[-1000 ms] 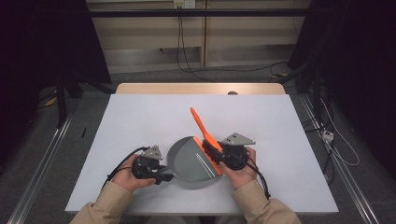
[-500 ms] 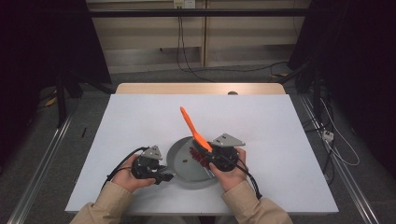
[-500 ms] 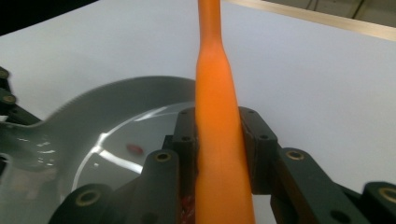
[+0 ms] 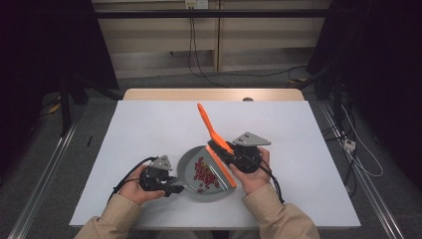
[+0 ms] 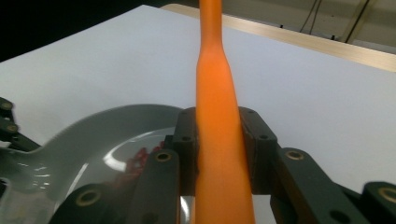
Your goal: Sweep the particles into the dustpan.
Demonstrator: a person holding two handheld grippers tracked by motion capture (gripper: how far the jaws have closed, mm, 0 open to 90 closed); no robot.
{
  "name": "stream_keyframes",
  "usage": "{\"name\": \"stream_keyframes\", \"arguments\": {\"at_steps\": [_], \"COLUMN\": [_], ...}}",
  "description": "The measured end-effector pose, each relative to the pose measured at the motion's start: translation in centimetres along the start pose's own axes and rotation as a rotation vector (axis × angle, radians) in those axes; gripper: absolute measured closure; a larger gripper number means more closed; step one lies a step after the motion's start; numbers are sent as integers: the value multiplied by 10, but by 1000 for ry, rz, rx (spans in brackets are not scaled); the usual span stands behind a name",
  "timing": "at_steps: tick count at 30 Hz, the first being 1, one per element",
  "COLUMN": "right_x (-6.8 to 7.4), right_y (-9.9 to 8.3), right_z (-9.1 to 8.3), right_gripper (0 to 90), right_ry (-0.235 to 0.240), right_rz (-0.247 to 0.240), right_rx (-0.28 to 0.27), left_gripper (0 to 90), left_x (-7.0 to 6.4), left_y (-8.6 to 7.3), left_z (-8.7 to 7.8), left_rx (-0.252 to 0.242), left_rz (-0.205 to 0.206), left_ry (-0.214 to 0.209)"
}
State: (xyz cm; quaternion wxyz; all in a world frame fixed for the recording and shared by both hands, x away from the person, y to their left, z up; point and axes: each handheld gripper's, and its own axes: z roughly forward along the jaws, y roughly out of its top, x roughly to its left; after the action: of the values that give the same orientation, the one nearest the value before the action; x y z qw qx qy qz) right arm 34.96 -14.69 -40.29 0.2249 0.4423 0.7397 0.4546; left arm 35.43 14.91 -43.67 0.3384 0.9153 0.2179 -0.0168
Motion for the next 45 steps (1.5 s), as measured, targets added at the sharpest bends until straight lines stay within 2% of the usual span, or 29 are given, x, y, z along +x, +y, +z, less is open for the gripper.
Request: {"name": "stream_keyframes", "arguments": {"at_steps": [2, 5, 9, 18, 20, 26, 28, 29, 31, 34, 37, 39, 40, 45], "right_x": [-7, -20, -26, -24, -22, -1, 9, 13, 17, 19, 14, 12, 11, 5], "right_y": [-3, -9, -15, -15, -14, -10, -9, -9, -11, -9, -9, -9, -10, -8], "right_z": [0, 0, 2, 3, 4, 11, 14, 16, 22, 23, 21, 20, 20, 15], "right_gripper": [712, 712, 712, 712, 712, 712, 712, 712, 713, 712, 712, 712, 713, 712], "right_ry": [-23, -53, -66, -50, -41, 42, 61, 59, 28, 38, 50, 56, 59, 51], "right_rz": [-10, 5, 6, 5, 9, 28, 7, -10, -55, -65, -22, -13, -5, 4], "right_rx": [9, 22, 44, 39, 34, 14, 4, 18, 51, 59, 33, 25, 28, 5], "left_gripper": [629, 629, 628, 614, 616, 627, 627, 628, 629, 629, 628, 629, 629, 634], "left_x": [0, 0, 0, -1, -1, 0, 0, 0, 0, 0, 0, 0, -1, -1], "left_y": [0, -1, -1, -1, -1, -1, -1, -1, -1, -1, -1, -2, -2, -2], "left_z": [0, 1, 1, 4, 4, 4, 4, 4, 4, 4, 4, 4, 5, 4], "left_rx": [1, -11, -14, -27, -12, -18, -20, -19, -21, -17, -16, -16, -23, -26], "left_rz": [-1, -11, -15, -28, -16, -23, -24, -24, -26, -23, -22, -23, -35, -27], "left_ry": [3, -4, -4, 5, 10, 4, 3, 4, 1, 0, 3, 2, 1, 6]}}
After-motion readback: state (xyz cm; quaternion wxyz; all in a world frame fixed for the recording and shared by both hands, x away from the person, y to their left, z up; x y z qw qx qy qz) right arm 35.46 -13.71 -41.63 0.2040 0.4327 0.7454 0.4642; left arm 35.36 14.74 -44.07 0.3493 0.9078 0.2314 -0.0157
